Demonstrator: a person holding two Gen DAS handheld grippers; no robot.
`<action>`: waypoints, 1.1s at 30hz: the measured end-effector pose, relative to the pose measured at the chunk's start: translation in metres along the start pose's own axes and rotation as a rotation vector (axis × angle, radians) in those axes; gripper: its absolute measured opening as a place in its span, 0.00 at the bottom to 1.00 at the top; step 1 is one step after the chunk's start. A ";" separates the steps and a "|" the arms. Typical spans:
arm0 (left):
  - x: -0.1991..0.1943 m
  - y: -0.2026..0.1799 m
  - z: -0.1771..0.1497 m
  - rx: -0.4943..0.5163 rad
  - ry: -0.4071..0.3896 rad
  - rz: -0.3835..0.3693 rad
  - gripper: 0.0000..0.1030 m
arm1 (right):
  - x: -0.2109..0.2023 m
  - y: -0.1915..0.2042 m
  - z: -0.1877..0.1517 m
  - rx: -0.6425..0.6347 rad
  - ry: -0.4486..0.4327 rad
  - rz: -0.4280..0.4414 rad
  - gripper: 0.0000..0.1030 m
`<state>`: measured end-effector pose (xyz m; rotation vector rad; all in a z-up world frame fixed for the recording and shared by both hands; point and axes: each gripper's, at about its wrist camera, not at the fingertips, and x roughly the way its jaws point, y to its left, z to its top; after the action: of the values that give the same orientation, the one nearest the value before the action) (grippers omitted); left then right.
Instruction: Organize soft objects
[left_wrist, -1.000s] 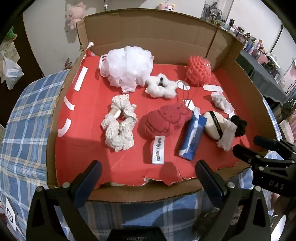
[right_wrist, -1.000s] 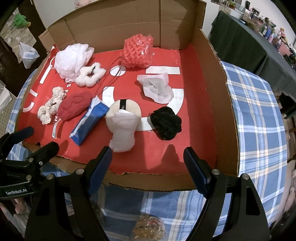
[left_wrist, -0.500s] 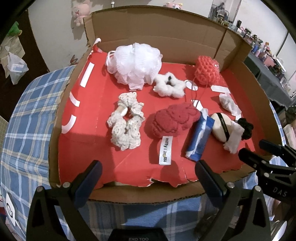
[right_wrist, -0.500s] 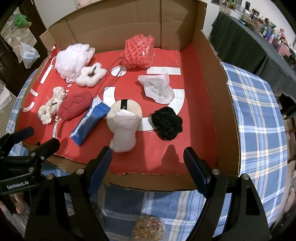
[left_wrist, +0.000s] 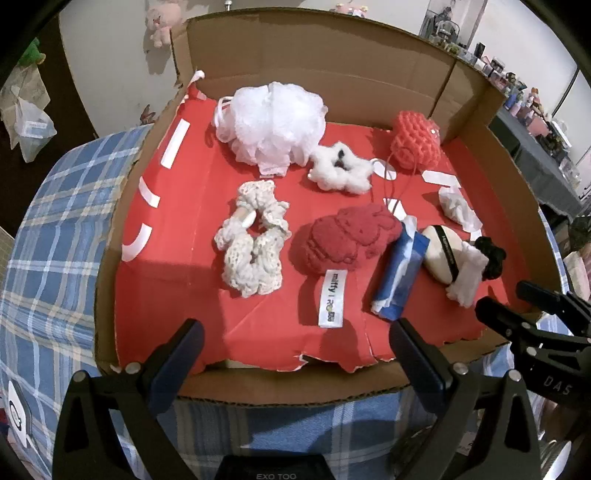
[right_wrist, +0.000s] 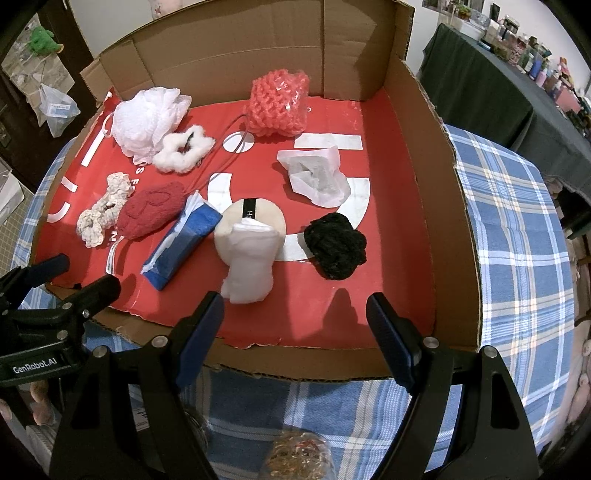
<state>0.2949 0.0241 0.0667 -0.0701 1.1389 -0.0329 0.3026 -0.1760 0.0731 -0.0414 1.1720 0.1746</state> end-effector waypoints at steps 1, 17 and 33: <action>0.000 0.000 0.000 -0.001 0.001 0.000 0.99 | 0.000 0.000 0.000 0.001 -0.001 0.001 0.77; 0.000 -0.001 -0.001 0.005 -0.003 0.005 0.99 | 0.001 0.000 -0.002 -0.001 -0.001 0.002 0.77; 0.001 -0.001 0.000 0.004 0.000 0.008 0.99 | 0.000 0.000 -0.001 0.001 -0.006 0.004 0.77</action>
<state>0.2951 0.0232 0.0652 -0.0624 1.1388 -0.0284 0.3016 -0.1765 0.0727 -0.0378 1.1660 0.1773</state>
